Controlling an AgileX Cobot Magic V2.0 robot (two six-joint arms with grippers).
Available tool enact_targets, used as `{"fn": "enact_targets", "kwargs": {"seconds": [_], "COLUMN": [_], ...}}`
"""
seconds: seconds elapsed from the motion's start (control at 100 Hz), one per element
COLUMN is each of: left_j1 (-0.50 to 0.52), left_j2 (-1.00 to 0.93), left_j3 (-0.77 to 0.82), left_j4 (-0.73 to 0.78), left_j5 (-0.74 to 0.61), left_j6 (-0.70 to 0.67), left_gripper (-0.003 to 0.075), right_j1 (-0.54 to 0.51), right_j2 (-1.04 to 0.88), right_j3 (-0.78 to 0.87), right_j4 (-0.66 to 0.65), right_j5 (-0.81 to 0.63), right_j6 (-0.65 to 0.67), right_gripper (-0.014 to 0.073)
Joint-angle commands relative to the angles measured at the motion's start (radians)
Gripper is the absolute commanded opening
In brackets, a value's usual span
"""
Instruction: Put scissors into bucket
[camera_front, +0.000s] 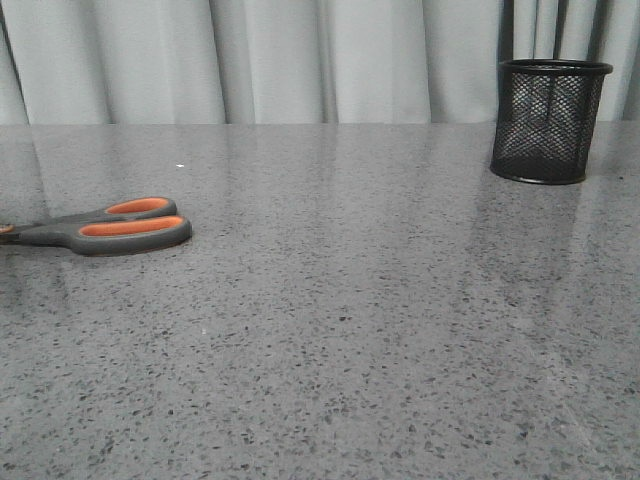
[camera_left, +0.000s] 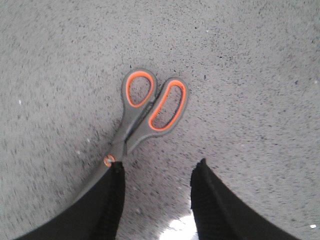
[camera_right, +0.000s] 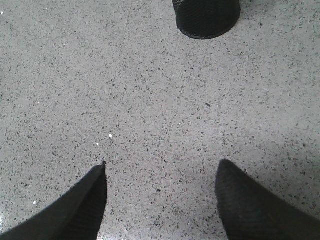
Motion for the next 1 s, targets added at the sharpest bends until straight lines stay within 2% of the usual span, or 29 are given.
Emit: {"fn": "enact_targets", "kwargs": {"seconds": [0.0,0.12,0.23,0.34,0.42,0.99], "left_j1": [-0.037,-0.109,-0.189,-0.261,-0.293,-0.303], "left_j2": [0.051,0.132,0.201,0.258,0.290,0.451], "left_j3": [-0.075,-0.134,-0.170,-0.176,-0.176,-0.176], "left_j4": [-0.028,0.035,0.168,0.308,0.356,0.408], "left_j5": [0.022,0.022,0.032,0.034,0.034,0.001], "left_j6": [0.081,0.158,0.176,0.177,0.177,0.221], "left_gripper": [0.0295,0.0295,0.0301,0.0346,0.0377,0.0392], "right_j1": [-0.006,0.001,0.018,0.033,0.039,0.049], "right_j2": [0.002,0.002,0.002,0.002,0.002,0.002], "right_j3": [-0.036,-0.036,-0.036,-0.036,-0.036,-0.036], "right_j4": [0.007,0.006,0.003,0.001,-0.001,-0.006], "right_j5": [-0.042,-0.042,-0.042,-0.042,-0.042,-0.042], "right_j6": [-0.021,-0.021,-0.023,-0.023,-0.023,-0.023], "right_gripper": [0.0423,0.0423,0.0423,0.0423,0.0423,0.0423]}}
